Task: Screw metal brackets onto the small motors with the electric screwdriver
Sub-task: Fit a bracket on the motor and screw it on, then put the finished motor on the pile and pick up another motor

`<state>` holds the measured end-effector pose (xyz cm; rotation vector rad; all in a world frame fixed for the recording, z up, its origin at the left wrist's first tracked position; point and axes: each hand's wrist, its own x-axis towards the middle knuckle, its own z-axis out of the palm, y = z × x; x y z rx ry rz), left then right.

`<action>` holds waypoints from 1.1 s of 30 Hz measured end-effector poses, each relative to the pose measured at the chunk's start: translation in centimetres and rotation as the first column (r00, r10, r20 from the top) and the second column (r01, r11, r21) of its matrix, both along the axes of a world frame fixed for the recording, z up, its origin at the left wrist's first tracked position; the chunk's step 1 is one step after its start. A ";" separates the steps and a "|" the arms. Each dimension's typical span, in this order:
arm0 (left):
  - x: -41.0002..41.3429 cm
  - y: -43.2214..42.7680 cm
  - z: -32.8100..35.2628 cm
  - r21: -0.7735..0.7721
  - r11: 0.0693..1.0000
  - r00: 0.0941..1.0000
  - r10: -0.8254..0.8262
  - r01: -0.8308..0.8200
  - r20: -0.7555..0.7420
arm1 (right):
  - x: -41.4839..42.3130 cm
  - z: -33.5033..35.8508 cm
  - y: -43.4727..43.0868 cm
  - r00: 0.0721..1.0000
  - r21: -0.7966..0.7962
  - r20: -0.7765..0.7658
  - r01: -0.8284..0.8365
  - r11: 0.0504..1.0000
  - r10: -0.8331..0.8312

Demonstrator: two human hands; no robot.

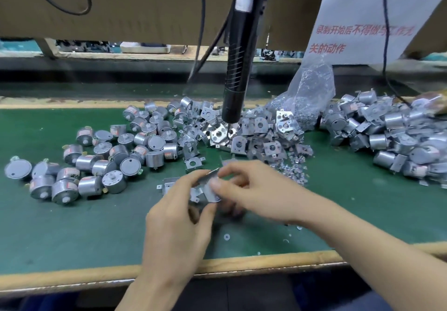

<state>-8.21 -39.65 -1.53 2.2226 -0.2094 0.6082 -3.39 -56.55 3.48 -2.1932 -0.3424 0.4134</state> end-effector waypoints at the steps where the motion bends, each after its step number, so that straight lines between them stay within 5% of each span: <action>1: 0.0 -0.1 0.0 -0.003 1.000 1.000 -0.006 0.006 0.017 | -0.4 -0.3 -0.2 0.997 0.131 -0.073 -0.005 0.991 0.015; 4: -0.2 -0.7 0.4 -0.051 0.998 0.997 -0.036 0.039 0.070 | -0.5 0.3 -2.0 0.985 0.444 -0.162 0.126 0.887 -0.059; 7: -0.3 -1.0 0.6 -0.082 0.995 0.998 -0.051 0.054 0.041 | 1.1 2.3 -6.1 0.935 0.649 -0.239 0.354 0.673 -0.262; 10: -0.4 -1.1 0.4 -0.081 0.996 0.999 -0.038 0.038 0.011 | 3.2 4.0 -11.3 0.803 0.773 -0.377 0.547 0.321 -0.461; 14: -0.3 -1.3 0.1 -0.020 0.999 0.999 -0.034 0.033 -0.015 | 4.9 5.4 -17.5 0.663 0.799 -0.601 0.489 -0.350 -0.446; 17: -0.1 -1.3 -0.1 0.017 1.000 0.999 -0.023 0.024 -0.027 | 5.0 5.5 -19.5 0.687 0.760 -0.615 0.387 -0.521 -0.387; 19: -0.1 -1.3 -0.2 0.031 0.999 1.000 -0.015 0.016 -0.028 | 5.1 5.2 -18.6 0.707 0.787 -0.589 0.391 -0.477 -0.392; 21: -0.1 -1.2 -0.3 0.049 0.999 1.000 -0.005 0.007 -0.029 | 5.0 5.1 -16.3 0.715 0.827 -0.561 0.454 -0.333 -0.418; 26: -0.1 -0.9 -0.2 0.100 0.995 1.000 -0.008 0.010 -0.018 | 5.1 4.7 -10.0 0.775 0.777 -0.192 0.494 0.389 -0.602; 28: 0.0 -0.8 -0.1 0.083 0.996 1.000 -0.019 0.019 -0.001 | 5.2 4.9 -8.2 0.793 0.682 0.030 0.428 0.593 -0.608; 33: 0.9 1.2 0.4 0.071 0.993 0.994 0.089 -0.093 0.062 | 5.1 5.6 -5.4 0.833 0.521 0.316 0.247 0.817 -0.454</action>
